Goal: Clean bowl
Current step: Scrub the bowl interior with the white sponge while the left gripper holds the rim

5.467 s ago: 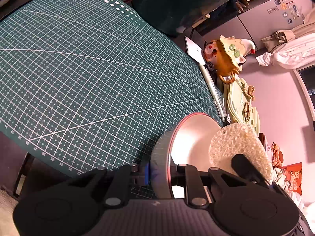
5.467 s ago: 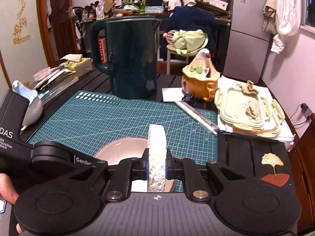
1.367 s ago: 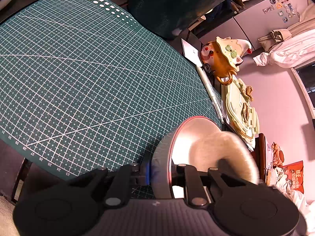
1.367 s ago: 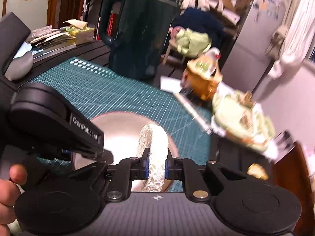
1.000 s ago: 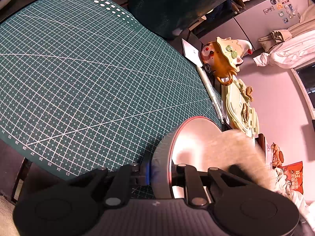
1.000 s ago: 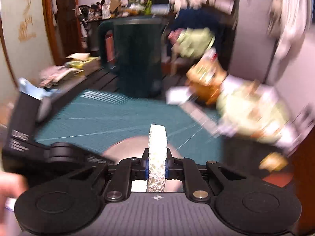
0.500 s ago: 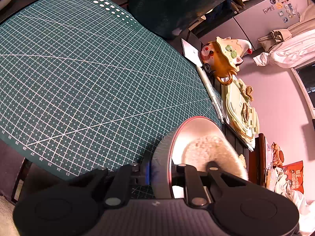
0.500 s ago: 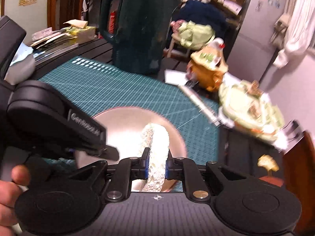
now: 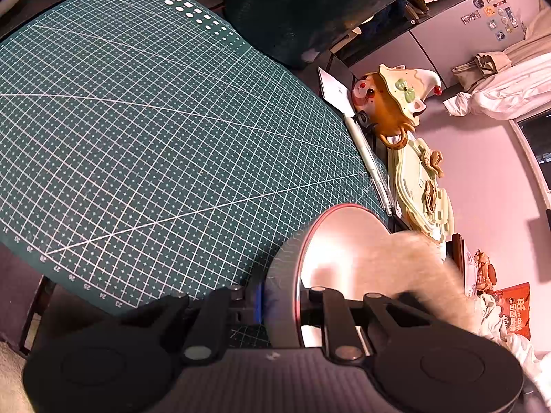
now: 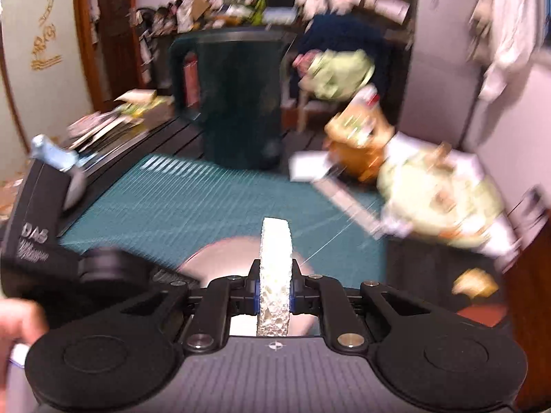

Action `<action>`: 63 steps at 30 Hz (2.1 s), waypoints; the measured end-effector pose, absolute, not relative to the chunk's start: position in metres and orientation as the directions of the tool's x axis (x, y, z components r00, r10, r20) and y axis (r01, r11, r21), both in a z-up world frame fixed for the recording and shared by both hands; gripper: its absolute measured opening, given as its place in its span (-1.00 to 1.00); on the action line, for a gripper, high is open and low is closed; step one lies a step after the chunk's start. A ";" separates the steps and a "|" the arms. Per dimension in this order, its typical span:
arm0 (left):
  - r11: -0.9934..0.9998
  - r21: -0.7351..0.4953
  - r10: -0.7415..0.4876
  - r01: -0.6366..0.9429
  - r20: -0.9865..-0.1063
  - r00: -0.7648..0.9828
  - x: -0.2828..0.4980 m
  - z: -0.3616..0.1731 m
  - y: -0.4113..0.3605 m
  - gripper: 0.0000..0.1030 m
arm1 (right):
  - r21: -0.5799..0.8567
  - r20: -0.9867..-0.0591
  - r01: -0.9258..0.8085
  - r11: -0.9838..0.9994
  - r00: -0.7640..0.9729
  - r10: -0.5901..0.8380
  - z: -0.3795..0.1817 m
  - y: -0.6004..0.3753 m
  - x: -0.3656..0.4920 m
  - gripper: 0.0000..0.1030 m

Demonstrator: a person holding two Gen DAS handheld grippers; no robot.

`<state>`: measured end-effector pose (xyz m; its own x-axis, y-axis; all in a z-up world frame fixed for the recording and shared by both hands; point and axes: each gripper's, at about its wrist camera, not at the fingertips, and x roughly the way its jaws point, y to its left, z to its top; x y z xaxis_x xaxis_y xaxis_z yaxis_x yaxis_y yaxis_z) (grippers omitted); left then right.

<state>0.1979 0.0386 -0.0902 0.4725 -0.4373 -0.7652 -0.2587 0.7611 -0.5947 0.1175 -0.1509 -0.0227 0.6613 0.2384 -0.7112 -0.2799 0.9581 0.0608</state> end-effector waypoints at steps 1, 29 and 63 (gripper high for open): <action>0.761 -0.594 -0.437 -0.259 -0.765 0.473 0.197 -0.090 0.038 -0.71 | 0.067 -0.729 -0.285 0.956 0.640 0.242 -0.030 -0.148 0.120 -0.77; 0.768 -0.587 -0.432 -0.256 -0.770 0.471 0.202 -0.089 0.035 -0.71 | 0.115 -0.741 -0.291 0.950 0.612 0.277 -0.030 -0.150 0.120 -0.76; 0.764 -0.594 -0.442 -0.254 -0.767 0.465 0.204 -0.091 0.038 -0.69 | 0.222 -0.758 -0.222 0.950 0.573 0.311 -0.056 -0.160 0.140 -0.77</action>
<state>0.2043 0.0381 -0.0909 0.4648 -0.4418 -0.7673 -0.2543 0.7635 -0.5936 0.1396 -0.1598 -0.0559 0.5731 0.3110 -0.7582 -0.2217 0.9495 0.2218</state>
